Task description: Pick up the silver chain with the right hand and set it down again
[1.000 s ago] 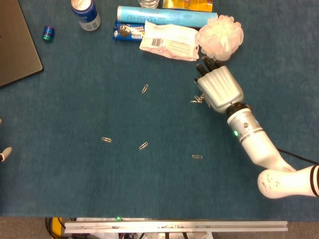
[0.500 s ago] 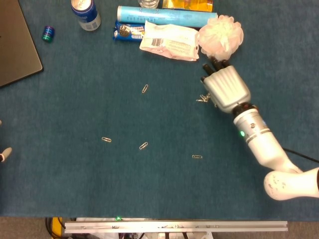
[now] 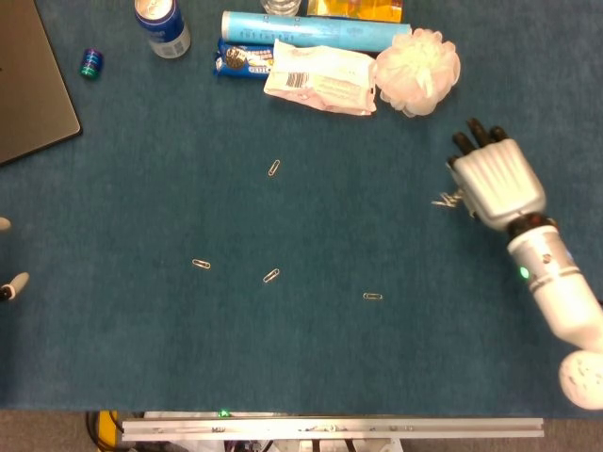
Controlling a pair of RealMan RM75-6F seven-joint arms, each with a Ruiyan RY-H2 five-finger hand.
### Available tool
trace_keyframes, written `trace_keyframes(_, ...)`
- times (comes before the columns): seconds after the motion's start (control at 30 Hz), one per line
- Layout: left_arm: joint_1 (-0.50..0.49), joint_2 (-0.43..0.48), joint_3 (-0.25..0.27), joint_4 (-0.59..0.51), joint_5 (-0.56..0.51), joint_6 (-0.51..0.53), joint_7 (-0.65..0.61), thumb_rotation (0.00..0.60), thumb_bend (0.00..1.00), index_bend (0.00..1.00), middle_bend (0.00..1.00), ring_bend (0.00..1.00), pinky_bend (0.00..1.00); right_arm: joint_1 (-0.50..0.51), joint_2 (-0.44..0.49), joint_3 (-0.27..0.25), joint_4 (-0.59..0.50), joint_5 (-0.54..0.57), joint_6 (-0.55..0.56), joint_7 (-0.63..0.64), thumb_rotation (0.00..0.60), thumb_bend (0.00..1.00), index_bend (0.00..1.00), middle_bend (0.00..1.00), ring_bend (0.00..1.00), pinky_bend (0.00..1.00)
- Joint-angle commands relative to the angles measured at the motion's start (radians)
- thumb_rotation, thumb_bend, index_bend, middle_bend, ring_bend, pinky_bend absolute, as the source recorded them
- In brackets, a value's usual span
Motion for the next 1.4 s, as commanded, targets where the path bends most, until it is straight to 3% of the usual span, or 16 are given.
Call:
trace_keyframes(0.03,-0.006,0.007,-0.002,-0.018,0.003,0.0,0.017,0.6,0.11,0.34,0.21,0.22,0.48,-0.025,0.02,-0.021,-0.019,-0.019,0.018,0.015,0.6,0.34,0.6,0.26,0.1,0.25)
trace_keyframes(0.37,-0.015,0.02,-0.003,-0.058,0.0,-0.004,0.059,0.6,0.11,0.34,0.21,0.22,0.48,-0.085,0.057,-0.062,-0.038,-0.053,0.038,0.034,0.6,0.34,0.6,0.26,0.1,0.25)
trace_keyframes(0.87,-0.018,0.029,-0.003,-0.075,-0.008,-0.006,0.077,0.6,0.11,0.34,0.21,0.22,0.48,-0.129,0.062,-0.065,-0.025,-0.063,0.018,0.052,0.6,0.34,0.59,0.26,0.1,0.25)
trace_keyframes(1.4,-0.021,0.034,-0.002,-0.086,-0.009,-0.005,0.086,0.6,0.11,0.34,0.21,0.22,0.48,-0.161,0.096,-0.058,-0.051,-0.07,0.012,0.067,0.6,0.25,0.36,0.26,0.1,0.25)
